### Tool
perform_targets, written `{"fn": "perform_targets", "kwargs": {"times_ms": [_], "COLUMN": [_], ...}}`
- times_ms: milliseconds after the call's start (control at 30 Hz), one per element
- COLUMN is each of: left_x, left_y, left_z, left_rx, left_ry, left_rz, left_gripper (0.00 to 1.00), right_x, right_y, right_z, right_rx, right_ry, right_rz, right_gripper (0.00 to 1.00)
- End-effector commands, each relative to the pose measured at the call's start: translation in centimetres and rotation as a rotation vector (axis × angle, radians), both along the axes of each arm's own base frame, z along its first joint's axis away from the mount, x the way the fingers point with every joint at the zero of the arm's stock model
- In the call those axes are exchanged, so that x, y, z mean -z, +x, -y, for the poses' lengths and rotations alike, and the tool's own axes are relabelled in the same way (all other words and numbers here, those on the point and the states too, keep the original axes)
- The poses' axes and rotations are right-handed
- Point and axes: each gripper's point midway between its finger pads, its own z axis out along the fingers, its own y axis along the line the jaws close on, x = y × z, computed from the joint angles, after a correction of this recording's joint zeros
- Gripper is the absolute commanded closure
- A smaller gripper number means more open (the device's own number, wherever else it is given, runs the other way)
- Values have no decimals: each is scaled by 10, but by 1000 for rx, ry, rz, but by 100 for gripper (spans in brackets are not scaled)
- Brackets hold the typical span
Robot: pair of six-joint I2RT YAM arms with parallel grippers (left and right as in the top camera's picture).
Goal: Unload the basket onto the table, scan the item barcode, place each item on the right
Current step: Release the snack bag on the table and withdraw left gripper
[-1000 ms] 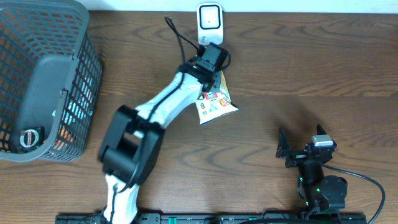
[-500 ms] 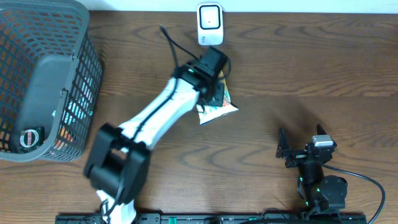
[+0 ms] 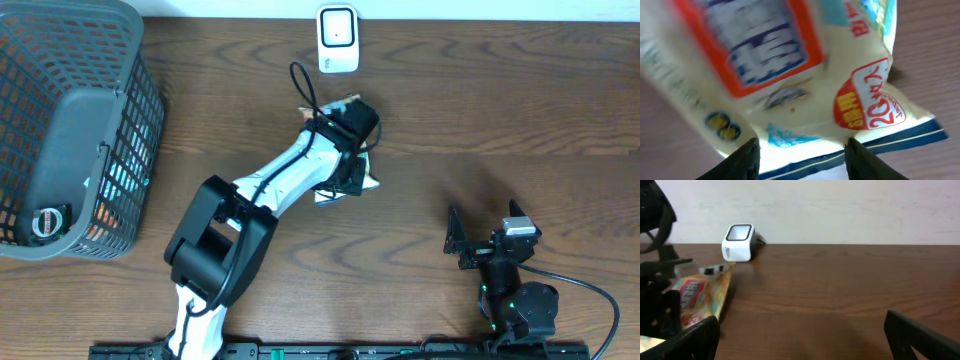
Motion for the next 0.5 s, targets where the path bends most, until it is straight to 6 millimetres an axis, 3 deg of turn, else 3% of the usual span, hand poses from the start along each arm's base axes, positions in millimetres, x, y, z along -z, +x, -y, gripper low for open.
{"fn": "perform_targets", "kwargs": {"times_ms": [0,233,467], "left_x": [-62,-161,-265], "left_y": [25,51,72], "left_z": [-6,-34,-125], "left_rx": [-40,-62,-277], "left_ry": [-67,-183,-215], "left_rz": [139,390,688], "left_gripper": [46,41,36], "right_x": [2,2,2], "right_y": [0,0,0], "right_z": [3,3,3], "right_rx": [16,16,16], "right_ry": [6,6,6], "right_rz": [-6,-6,-6], "right_gripper": [1,1,1]}}
